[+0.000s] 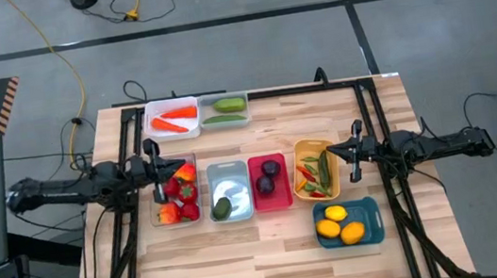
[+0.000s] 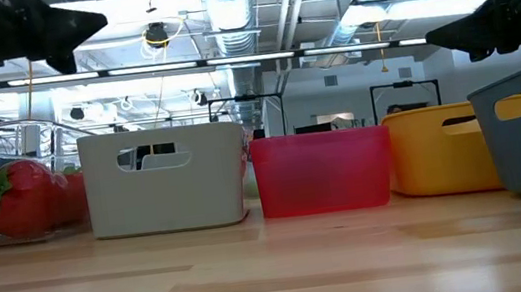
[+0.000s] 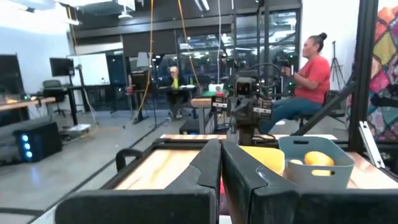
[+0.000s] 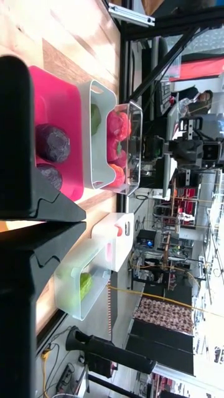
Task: Sort produce into baskets
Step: Return to Home Position
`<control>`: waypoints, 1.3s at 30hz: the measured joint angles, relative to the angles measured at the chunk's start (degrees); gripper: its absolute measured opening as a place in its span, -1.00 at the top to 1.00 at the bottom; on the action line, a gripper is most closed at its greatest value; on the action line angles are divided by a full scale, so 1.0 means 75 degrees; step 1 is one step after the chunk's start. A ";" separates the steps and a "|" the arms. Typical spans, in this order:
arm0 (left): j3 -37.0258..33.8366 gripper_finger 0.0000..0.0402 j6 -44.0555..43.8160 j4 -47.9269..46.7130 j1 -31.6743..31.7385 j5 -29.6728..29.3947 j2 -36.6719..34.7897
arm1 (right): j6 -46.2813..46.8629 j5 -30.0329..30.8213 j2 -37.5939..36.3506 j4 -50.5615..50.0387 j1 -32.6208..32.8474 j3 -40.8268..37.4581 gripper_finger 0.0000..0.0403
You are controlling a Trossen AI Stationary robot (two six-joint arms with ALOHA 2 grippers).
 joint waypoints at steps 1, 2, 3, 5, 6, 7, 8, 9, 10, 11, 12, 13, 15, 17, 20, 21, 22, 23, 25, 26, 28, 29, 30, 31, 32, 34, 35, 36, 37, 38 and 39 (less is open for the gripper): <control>0.0000 1.00 -0.0078 -0.0201 0.0013 0.0000 -0.0168 | 0.0001 0.0000 0.0000 0.0000 0.0000 0.0000 0.81; 0.0000 1.00 -0.0138 -0.0401 0.0016 0.0002 -0.0335 | 0.0000 0.0000 0.0001 0.0001 0.0000 0.0000 0.81; 0.0000 1.00 -0.0201 -0.0632 0.0016 -0.0003 -0.0519 | 0.0000 0.0000 0.0000 -0.0002 -0.0001 0.0000 0.81; 0.0000 1.00 -0.0340 -0.1177 0.0016 -0.0079 -0.0866 | 0.0000 0.0000 0.0002 0.0000 0.0000 0.0000 0.81; 0.0000 1.00 -0.0376 -0.1427 0.0016 -0.0154 -0.1031 | 0.0000 0.0000 0.0002 -0.0001 0.0000 0.0000 0.81; 0.0000 1.00 -0.0447 -0.1638 0.0016 -0.0212 -0.1178 | 0.0000 0.0000 -0.0001 -0.0002 0.0000 0.0000 0.81; 0.0000 1.00 -0.0510 -0.1796 0.0016 -0.0247 -0.1319 | 0.0000 0.0000 0.0000 -0.0002 0.0000 0.0000 0.81; 0.0000 1.00 -0.0545 -0.1911 0.0016 -0.0262 -0.1447 | 0.0000 0.0000 0.0000 -0.0002 0.0000 0.0000 0.81; 0.0000 1.00 -0.0560 -0.1992 0.0016 -0.0262 -0.1556 | 0.0000 0.0000 0.0001 -0.0001 0.0000 0.0000 0.81; 0.0000 1.00 -0.0565 -0.2060 0.0016 -0.0259 -0.1652 | 0.0000 0.0000 -0.0001 -0.0001 0.0000 0.0001 0.81; 0.0000 1.00 -0.0579 -0.2160 0.0016 -0.0259 -0.1736 | 0.0000 0.0000 -0.0001 0.0000 -0.0001 0.0000 0.81; 0.0000 1.00 -0.0621 -0.2290 0.0016 -0.0264 -0.1800 | 0.0000 0.0000 0.0000 -0.0002 0.0000 0.0002 0.81; -0.0055 1.00 -0.0702 -0.2409 0.0016 -0.0291 -0.1883 | 0.0000 0.0000 -0.0001 -0.0002 0.0000 0.0000 0.81; -0.0278 1.00 -0.0749 -0.2273 0.0016 -0.0306 -0.1973 | 0.0000 0.0000 0.0001 0.0001 0.0000 0.0000 0.81; -0.0830 1.00 -0.0724 -0.1584 0.0013 -0.0162 -0.2164 | 0.0000 0.0000 -0.0001 0.0001 -0.0002 0.0000 0.81; -0.0991 1.00 -0.0672 -0.1362 0.0013 -0.0113 -0.2248 | 0.0001 0.0000 0.0000 -0.0002 -0.0001 0.0000 0.81; -0.1004 1.00 -0.0649 -0.1363 0.0012 -0.0102 -0.2295 | 0.0000 -0.0002 0.0002 -0.0003 0.0000 0.0000 0.81; -0.1000 1.00 -0.0609 -0.1374 0.0010 -0.0103 -0.2295 | 0.0000 0.0000 0.0000 -0.0002 0.0000 0.0000 0.81; -0.1000 1.00 -0.0512 -0.1394 0.0010 -0.0131 -0.2271 | 0.0000 -0.0003 0.0002 -0.0002 0.0000 0.0000 0.81; -0.1000 1.00 -0.0433 -0.1394 0.0010 -0.0131 -0.2271 | 0.0001 0.0000 0.0002 -0.0002 0.0000 0.0000 0.81; -0.1000 1.00 -0.0345 -0.1420 0.0010 -0.0104 -0.2277 | 0.0000 0.0000 -0.0001 -0.0001 -0.0003 0.0000 0.81; -0.1000 1.00 -0.0344 -0.1539 0.0010 -0.0077 -0.2277 | 0.0000 0.0000 0.0002 -0.0002 -0.0001 0.0001 0.81; -0.1000 1.00 -0.0388 -0.1735 0.0010 -0.0068 -0.2277 | 0.0000 0.0000 0.0002 -0.0002 0.0000 0.0000 0.81; -0.1000 1.00 -0.0488 -0.1929 0.0010 -0.0068 -0.2274 | 0.0002 0.0000 -0.0001 0.0000 -0.0002 0.0000 0.81; -0.1000 1.00 -0.0591 -0.2122 0.0010 -0.0072 -0.2274 | 0.0000 0.0000 0.0002 -0.0002 -0.0001 0.0000 0.81; -0.1000 1.00 -0.0691 -0.2207 0.0010 -0.0057 -0.2234 | 0.0000 0.0000 -0.0001 0.0001 -0.0003 0.0000 0.81; -0.1000 1.00 -0.0699 -0.2225 0.0010 -0.0024 -0.2202 | 0.0003 0.0000 -0.0001 -0.0001 0.0000 0.0000 0.81; -0.1000 1.00 -0.0697 -0.2223 0.0010 -0.0010 -0.2190 | 0.0001 0.0000 0.0001 -0.0002 0.0000 0.0000 0.81; -0.1000 1.00 -0.0693 -0.2240 0.0010 -0.0003 -0.2189 | 0.0000 -0.0003 0.0001 -0.0002 -0.0001 0.0000 0.81; -0.1000 1.00 -0.0693 -0.2238 0.0010 -0.0003 -0.2189 | 0.0000 -0.0002 0.0000 -0.0002 -0.0001 0.0000 0.81; -0.1000 1.00 -0.0693 -0.2233 0.0010 -0.0003 -0.2189 | 0.0000 0.0000 0.0000 -0.0002 -0.0002 0.0001 0.81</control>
